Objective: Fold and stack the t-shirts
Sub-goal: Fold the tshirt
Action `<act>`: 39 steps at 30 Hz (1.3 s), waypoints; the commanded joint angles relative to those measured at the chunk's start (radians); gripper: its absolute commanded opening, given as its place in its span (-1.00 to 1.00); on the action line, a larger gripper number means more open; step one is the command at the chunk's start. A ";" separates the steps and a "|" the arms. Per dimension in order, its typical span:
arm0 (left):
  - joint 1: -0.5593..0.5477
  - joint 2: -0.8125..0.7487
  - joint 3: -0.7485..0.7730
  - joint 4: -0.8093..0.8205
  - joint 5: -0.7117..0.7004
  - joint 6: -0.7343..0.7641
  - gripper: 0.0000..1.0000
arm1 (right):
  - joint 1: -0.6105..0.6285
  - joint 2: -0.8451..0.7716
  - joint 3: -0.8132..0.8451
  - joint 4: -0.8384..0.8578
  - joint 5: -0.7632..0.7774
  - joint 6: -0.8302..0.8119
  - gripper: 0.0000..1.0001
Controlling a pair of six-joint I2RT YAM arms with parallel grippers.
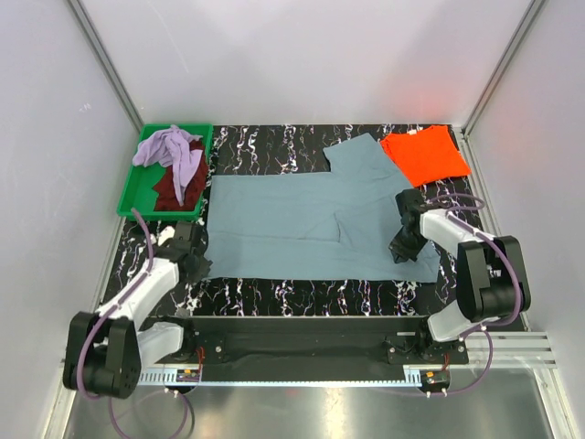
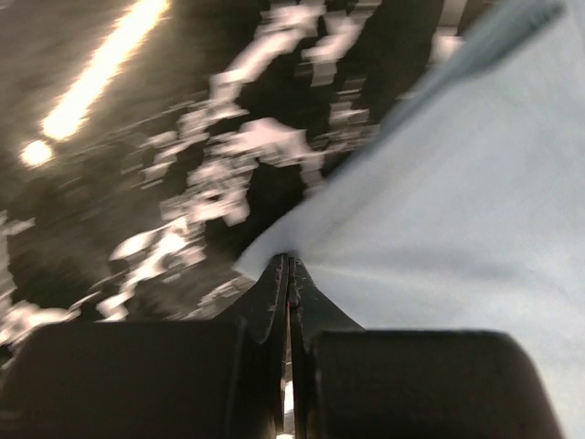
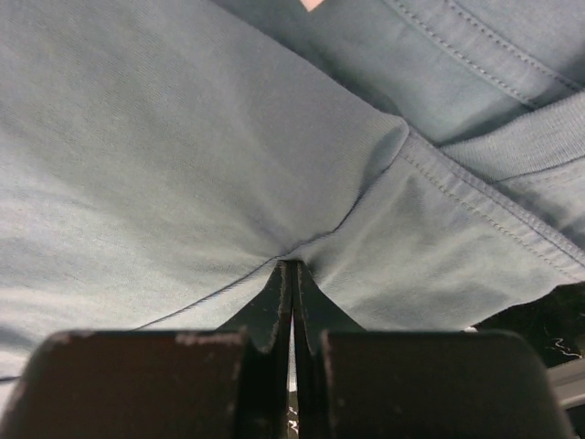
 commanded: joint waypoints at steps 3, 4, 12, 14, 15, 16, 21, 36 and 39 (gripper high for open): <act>-0.004 -0.164 -0.029 -0.229 -0.188 -0.119 -1.00 | 0.000 -0.076 -0.057 -0.059 0.046 0.015 -1.00; -0.007 -0.186 -0.034 -0.237 -0.194 -0.153 -1.00 | 0.002 -0.087 -0.067 -0.063 0.035 0.017 -1.00; -0.009 -0.264 0.086 -0.285 -0.171 -0.106 -0.96 | 0.002 -0.178 -0.095 -0.069 0.004 0.032 -1.00; -0.009 -0.270 0.146 -0.256 -0.156 -0.044 -0.85 | 0.002 -0.185 -0.069 -0.077 0.006 0.005 -1.00; -0.009 -0.273 0.157 -0.233 -0.138 -0.014 -0.81 | 0.002 -0.194 -0.058 -0.077 0.003 -0.003 -0.98; -0.009 -0.279 0.166 -0.207 -0.084 0.040 -0.76 | 0.002 -0.199 -0.040 -0.070 -0.011 -0.012 -0.95; -0.009 -0.327 0.063 0.032 0.141 0.053 -0.74 | 0.002 -0.198 -0.008 0.003 -0.066 -0.037 -0.95; -0.008 -0.111 -0.098 0.114 0.127 -0.067 -1.00 | 0.002 0.071 0.017 0.038 -0.048 -0.040 -1.00; -0.008 -0.132 -0.133 0.096 0.090 -0.107 -1.00 | 0.002 0.080 -0.003 0.021 -0.025 -0.017 -1.00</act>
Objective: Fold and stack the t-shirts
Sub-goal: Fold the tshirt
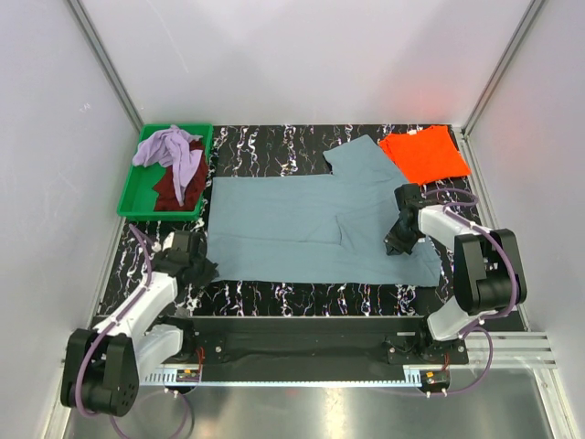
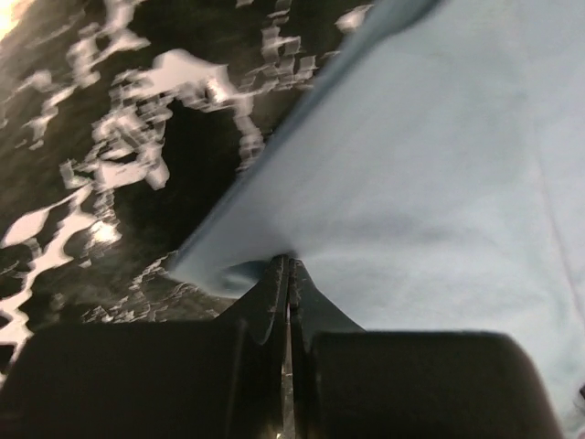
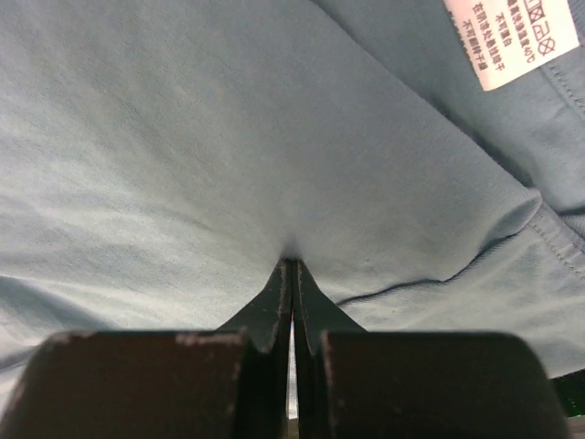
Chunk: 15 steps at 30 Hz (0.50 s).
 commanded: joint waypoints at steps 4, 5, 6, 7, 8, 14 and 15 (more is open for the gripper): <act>-0.002 -0.051 -0.031 -0.080 -0.148 -0.109 -1.00 | 0.002 -0.009 -0.081 -0.070 0.098 0.053 -1.00; -0.002 -0.062 -0.025 -0.118 -0.162 -0.114 -1.00 | 0.002 -0.020 -0.086 -0.070 0.099 0.056 -1.00; -0.002 -0.066 -0.022 -0.143 -0.195 -0.126 -1.00 | 0.002 -0.047 -0.095 -0.074 0.102 0.056 -1.00; -0.002 -0.075 -0.017 -0.163 -0.209 -0.128 -1.00 | 0.002 -0.059 -0.095 -0.077 0.105 0.057 -1.00; -0.002 -0.100 -0.010 -0.193 -0.220 -0.129 -1.00 | 0.002 -0.070 -0.097 -0.084 0.110 0.057 -1.00; -0.002 -0.249 0.019 -0.341 -0.282 -0.197 -1.00 | 0.002 -0.133 -0.097 -0.103 0.124 0.056 -1.00; -0.002 -0.264 0.039 -0.347 -0.285 -0.189 -0.99 | 0.002 -0.142 -0.091 -0.100 0.121 0.051 -1.00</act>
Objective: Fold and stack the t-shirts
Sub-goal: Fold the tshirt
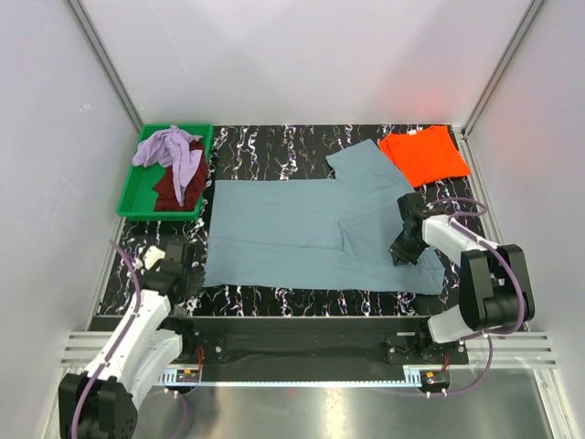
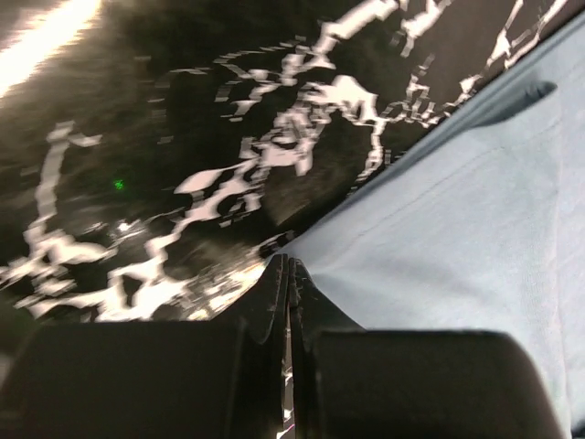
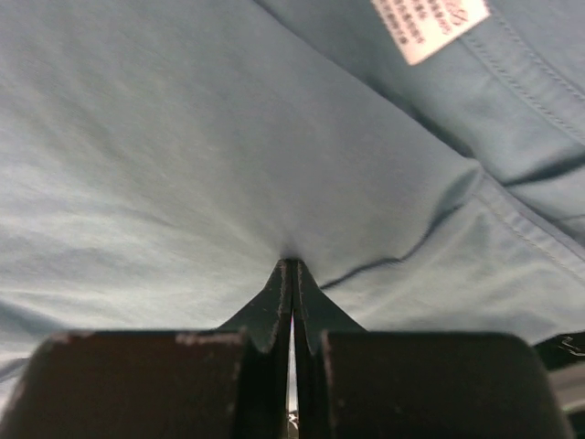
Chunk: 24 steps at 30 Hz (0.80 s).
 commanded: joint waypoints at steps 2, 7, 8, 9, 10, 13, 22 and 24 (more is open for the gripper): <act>0.001 -0.080 0.080 -0.100 -0.077 -0.003 -0.92 | 0.003 -0.057 0.008 -0.042 0.041 -0.050 -0.97; -0.002 -0.111 0.181 0.113 0.183 0.332 -0.72 | 0.005 -0.115 0.112 -0.024 -0.052 -0.156 -0.74; -0.010 -0.121 0.181 0.233 0.243 0.369 -0.54 | 0.012 -0.147 0.125 -0.009 -0.071 -0.200 -0.64; -0.013 -0.126 0.187 0.285 0.341 0.411 -0.32 | 0.017 -0.161 0.151 0.011 -0.086 -0.210 -0.52; -0.014 -0.120 0.221 0.335 0.361 0.419 -0.30 | 0.020 -0.173 0.165 0.026 -0.095 -0.222 -0.35; -0.022 -0.073 0.282 0.369 0.392 0.445 -0.22 | 0.042 -0.166 0.233 0.126 -0.126 -0.280 -0.20; -0.022 0.105 0.468 0.455 0.451 0.565 0.00 | 0.111 0.179 0.671 0.106 0.017 -0.343 -0.07; -0.022 0.142 0.509 0.468 0.448 0.560 0.01 | 0.112 0.259 0.761 0.131 -0.008 -0.363 -0.04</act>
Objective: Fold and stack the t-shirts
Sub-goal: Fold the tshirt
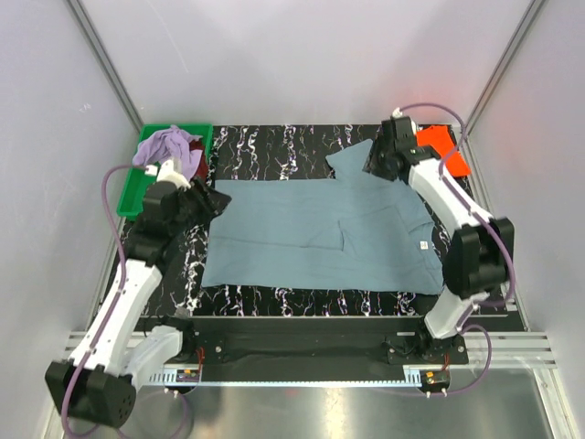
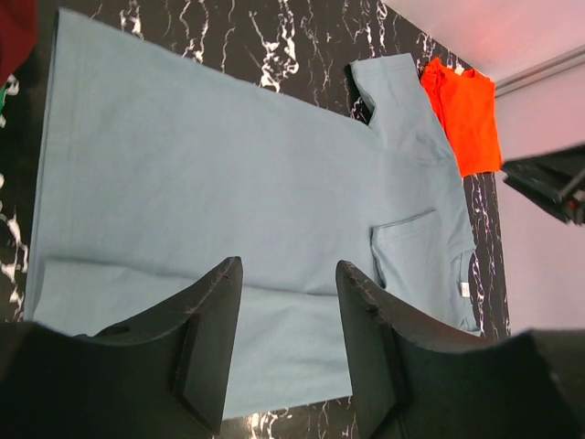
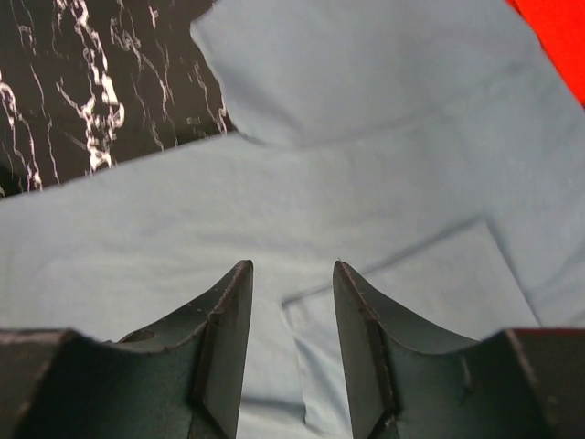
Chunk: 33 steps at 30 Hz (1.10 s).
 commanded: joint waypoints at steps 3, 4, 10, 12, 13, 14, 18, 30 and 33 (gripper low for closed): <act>-0.002 0.099 0.115 0.099 0.042 0.044 0.03 | 0.021 0.222 0.263 0.016 0.063 -0.085 -0.01; -0.002 0.115 0.121 0.091 0.038 0.040 0.04 | 0.025 0.257 0.294 0.021 0.071 -0.092 0.00; -0.004 0.110 0.041 0.138 0.105 -0.016 0.05 | 0.050 0.532 0.552 0.042 0.058 -0.157 0.01; -0.004 0.098 0.004 0.163 0.137 -0.036 0.05 | 0.071 0.621 0.650 0.044 0.060 -0.166 0.00; -0.004 0.095 -0.029 0.178 0.145 -0.042 0.05 | 0.085 0.680 0.689 0.041 0.065 -0.178 0.00; -0.004 0.093 -0.041 0.185 0.160 -0.046 0.05 | 0.094 0.713 0.771 0.031 0.097 -0.186 0.00; -0.004 0.092 -0.078 0.194 0.191 -0.046 0.05 | 0.131 0.856 0.971 0.013 0.174 -0.207 0.02; -0.004 0.038 -0.084 0.179 0.246 -0.057 0.05 | 0.131 1.000 1.020 0.067 0.208 -0.270 0.03; -0.004 0.040 -0.076 0.179 0.243 -0.052 0.06 | 0.130 1.034 1.068 0.050 0.211 -0.287 0.01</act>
